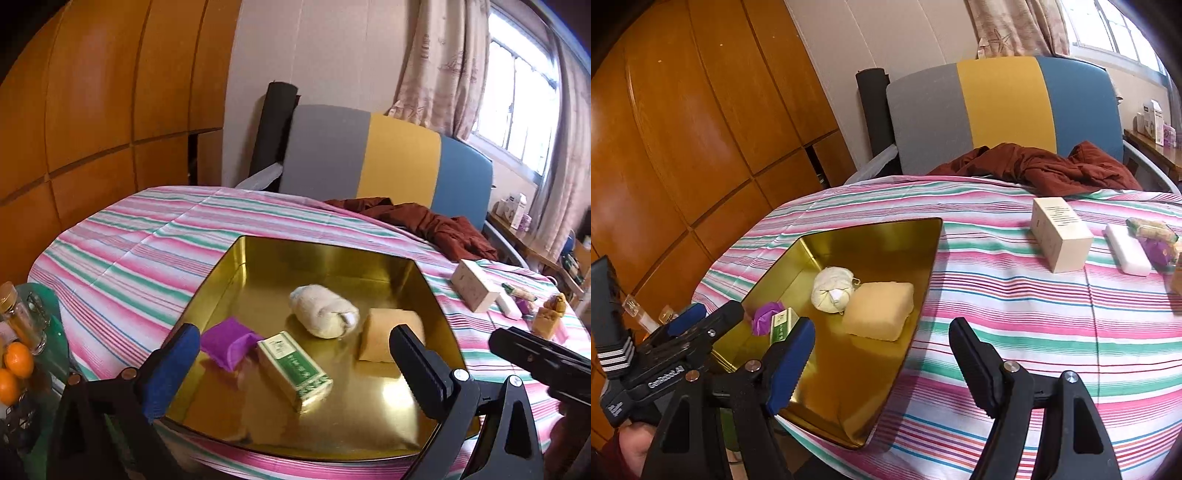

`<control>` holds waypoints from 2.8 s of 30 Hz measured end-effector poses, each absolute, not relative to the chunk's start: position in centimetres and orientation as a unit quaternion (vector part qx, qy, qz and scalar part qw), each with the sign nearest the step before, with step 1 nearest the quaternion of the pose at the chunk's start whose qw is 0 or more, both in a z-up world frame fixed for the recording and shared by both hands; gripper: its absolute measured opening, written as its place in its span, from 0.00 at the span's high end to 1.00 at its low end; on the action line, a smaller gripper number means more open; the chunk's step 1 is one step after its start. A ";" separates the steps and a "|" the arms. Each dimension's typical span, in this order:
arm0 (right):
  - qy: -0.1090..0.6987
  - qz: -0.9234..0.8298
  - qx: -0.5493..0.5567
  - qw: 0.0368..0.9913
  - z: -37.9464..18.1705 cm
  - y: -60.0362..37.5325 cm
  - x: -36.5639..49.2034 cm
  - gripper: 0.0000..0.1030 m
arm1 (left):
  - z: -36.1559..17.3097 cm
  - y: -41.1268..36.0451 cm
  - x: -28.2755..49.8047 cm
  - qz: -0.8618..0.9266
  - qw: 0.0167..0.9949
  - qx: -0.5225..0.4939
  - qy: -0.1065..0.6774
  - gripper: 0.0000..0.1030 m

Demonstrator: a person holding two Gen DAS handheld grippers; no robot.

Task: Organize objects
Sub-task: 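Lower the green box into the tray and open the left tool, then move both tools back toward the remaining items on the cloth, then grasp the white foam block with the right tool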

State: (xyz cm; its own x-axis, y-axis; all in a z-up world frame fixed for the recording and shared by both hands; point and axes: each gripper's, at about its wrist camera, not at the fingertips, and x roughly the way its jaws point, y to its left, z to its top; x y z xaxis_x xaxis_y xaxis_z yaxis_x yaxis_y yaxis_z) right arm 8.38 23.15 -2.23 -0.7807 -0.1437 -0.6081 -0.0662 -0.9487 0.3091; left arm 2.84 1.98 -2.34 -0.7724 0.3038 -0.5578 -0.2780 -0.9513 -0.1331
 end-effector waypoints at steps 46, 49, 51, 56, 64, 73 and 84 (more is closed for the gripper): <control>-0.155 -0.904 0.351 -0.190 -7.2 48.2 8.3 0.26 | -3.0 22.4 6.9 0.863 0.317 -0.389 0.055 0.00; -0.162 -0.897 0.361 -0.198 -8.1 49.7 6.4 0.26 | -3.2 22.6 6.5 0.866 0.307 -0.392 0.054 0.00; -0.162 -0.891 0.370 -0.206 -8.7 50.5 5.4 0.26 | -3.3 22.6 6.1 0.865 0.305 -0.395 0.049 0.00; -0.162 -0.885 0.387 -0.203 -10.2 51.6 3.3 0.26 | -3.6 23.1 4.8 0.869 0.282 -0.404 0.043 0.00; -0.164 -0.889 0.387 -0.181 -10.6 51.2 2.8 0.46 | -3.6 26.4 2.4 0.872 0.274 -0.404 0.044 0.00; -0.156 -0.893 0.388 -0.168 -10.6 48.8 6.5 0.47 | -4.6 32.7 -1.3 0.867 0.266 -0.416 0.059 0.00; -0.150 -0.899 0.374 -0.173 -10.8 48.0 7.7 0.47 | -7.2 39.5 -5.4 0.867 0.231 -0.430 0.102 0.00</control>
